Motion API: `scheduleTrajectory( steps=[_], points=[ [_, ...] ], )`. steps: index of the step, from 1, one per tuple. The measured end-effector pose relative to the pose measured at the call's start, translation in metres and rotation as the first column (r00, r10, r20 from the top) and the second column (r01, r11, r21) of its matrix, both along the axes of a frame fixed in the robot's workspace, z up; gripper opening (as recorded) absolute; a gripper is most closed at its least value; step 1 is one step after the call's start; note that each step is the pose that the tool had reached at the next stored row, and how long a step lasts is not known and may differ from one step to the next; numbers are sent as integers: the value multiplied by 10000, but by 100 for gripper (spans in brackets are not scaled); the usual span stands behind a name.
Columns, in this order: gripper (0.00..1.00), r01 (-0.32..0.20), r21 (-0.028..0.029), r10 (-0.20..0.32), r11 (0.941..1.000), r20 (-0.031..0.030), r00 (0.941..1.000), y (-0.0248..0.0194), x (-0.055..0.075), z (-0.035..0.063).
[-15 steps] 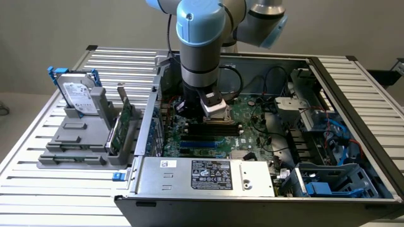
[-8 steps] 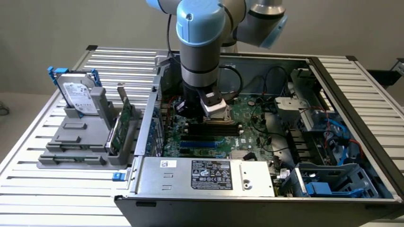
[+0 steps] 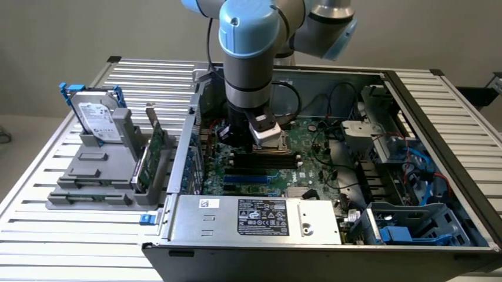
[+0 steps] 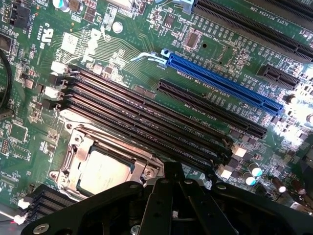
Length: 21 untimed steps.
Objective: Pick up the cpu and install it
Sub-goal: 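Install the second cpu locking lever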
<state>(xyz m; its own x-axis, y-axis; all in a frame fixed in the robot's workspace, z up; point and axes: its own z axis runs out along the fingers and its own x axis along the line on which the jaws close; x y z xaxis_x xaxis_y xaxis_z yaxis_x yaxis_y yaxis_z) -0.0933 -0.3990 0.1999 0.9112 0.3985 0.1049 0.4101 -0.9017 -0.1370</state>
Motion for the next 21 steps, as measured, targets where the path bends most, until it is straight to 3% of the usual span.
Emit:
scheduleTrajectory(
  steps=[7, 14, 17, 21],
  points=[
    [11, -7, 4, 7, 10000, 45, 10000, 10, 1, -25],
    [11, -6, -8, 6, 10000, 51, 10000, 12, 0, -37],
    [11, -6, -71, 6, 10000, 53, 10000, 15, 1, -39],
    [11, -7, -224, 8, 9997, 47, 10000, 13, 0, -36]
  ],
)
